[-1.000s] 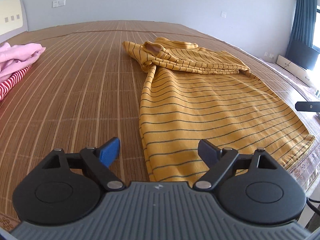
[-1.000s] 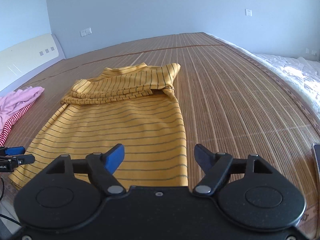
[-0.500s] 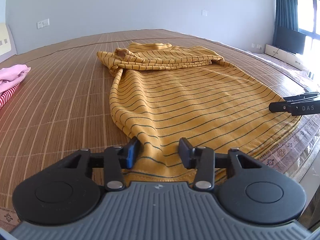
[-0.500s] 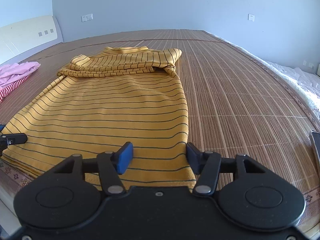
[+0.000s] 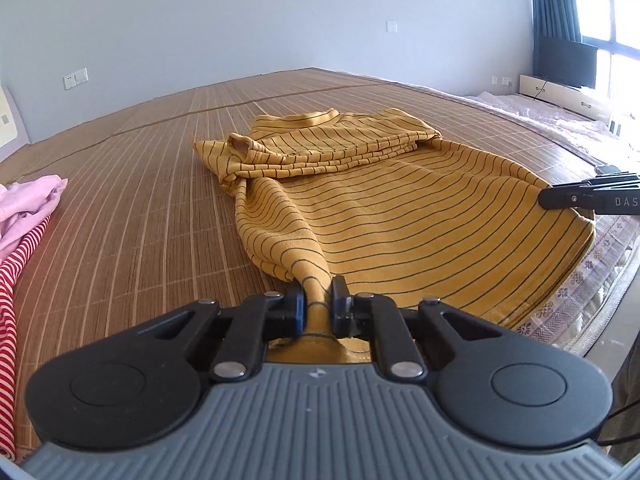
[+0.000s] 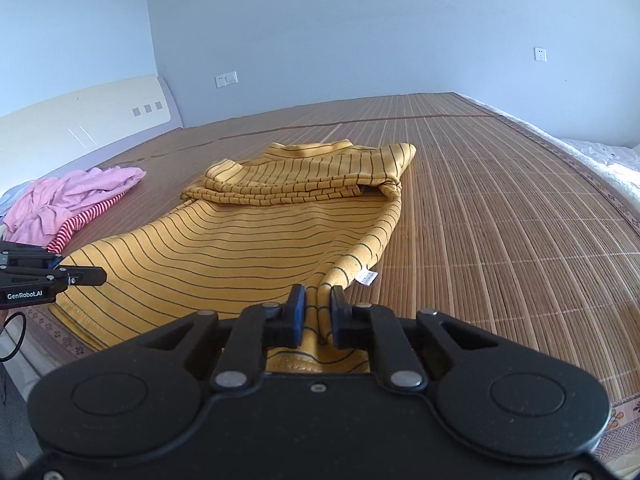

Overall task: Fold clothes
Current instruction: 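Grasp the shirt hem with both tools and lift it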

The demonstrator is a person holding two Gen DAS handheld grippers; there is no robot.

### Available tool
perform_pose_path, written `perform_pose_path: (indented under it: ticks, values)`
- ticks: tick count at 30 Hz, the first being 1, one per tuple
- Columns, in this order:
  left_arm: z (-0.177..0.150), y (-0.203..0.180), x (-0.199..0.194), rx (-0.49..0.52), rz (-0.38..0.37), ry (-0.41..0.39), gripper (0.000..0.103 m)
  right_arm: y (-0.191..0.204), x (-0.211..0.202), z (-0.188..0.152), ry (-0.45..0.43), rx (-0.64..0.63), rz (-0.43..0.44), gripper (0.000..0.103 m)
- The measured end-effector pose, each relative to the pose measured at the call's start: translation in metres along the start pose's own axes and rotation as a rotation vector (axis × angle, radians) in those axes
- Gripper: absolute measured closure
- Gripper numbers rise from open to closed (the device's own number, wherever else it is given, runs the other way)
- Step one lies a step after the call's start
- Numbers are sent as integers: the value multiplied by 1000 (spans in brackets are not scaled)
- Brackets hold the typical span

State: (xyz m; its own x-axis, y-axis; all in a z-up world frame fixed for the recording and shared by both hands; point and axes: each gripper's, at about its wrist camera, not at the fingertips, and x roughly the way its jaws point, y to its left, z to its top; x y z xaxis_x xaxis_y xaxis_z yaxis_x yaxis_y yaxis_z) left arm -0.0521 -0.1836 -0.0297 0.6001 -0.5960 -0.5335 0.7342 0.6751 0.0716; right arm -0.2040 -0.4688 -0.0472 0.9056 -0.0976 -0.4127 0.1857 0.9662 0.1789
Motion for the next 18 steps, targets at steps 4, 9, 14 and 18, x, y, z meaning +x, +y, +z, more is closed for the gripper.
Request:
perform_pose_path:
  ticks: [4, 9, 14, 18]
  values:
    - [8, 7, -10, -77, -23, 38, 89, -6, -7, 2, -23, 26, 57, 89]
    - [20, 10, -25, -91, 14, 30, 89, -11, -16, 6, -70, 30, 109, 89]
    - [31, 14, -47, -100, 29, -23, 89, -16, -29, 10, -135, 39, 150, 89]
    - [33, 19, -63, -117, 13, -53, 89, -16, -45, 14, -163, 21, 174, 89]
